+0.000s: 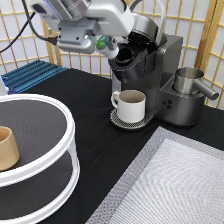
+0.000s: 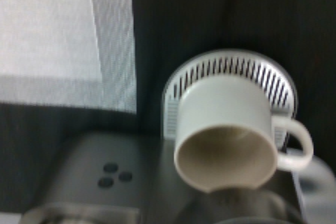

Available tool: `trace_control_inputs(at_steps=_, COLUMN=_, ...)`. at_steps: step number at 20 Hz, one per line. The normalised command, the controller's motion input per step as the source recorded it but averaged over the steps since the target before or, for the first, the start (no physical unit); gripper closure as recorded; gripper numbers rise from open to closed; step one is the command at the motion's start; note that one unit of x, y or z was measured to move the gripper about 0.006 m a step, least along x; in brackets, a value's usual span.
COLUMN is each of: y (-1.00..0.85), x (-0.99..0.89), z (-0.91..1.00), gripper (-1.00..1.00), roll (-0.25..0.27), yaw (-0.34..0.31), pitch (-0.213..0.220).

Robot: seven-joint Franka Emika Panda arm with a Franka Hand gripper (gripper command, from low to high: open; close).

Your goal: Make coffee

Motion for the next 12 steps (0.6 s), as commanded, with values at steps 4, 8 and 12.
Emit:
trace_control_inputs(at_steps=4, y=0.61, x=-0.16, z=0.16, gripper=1.0, roll=0.002, yaw=0.0, pitch=-0.055)
trace_control_inputs(at_steps=8, y=0.65, x=-0.1, z=0.0, gripper=1.0, roll=-0.031, yaw=0.0, pitch=-0.035)
trace_control_inputs(at_steps=12, y=0.45, x=-0.06, z=0.0, gripper=1.0, roll=-0.012, yaw=0.0, pitch=-0.029)
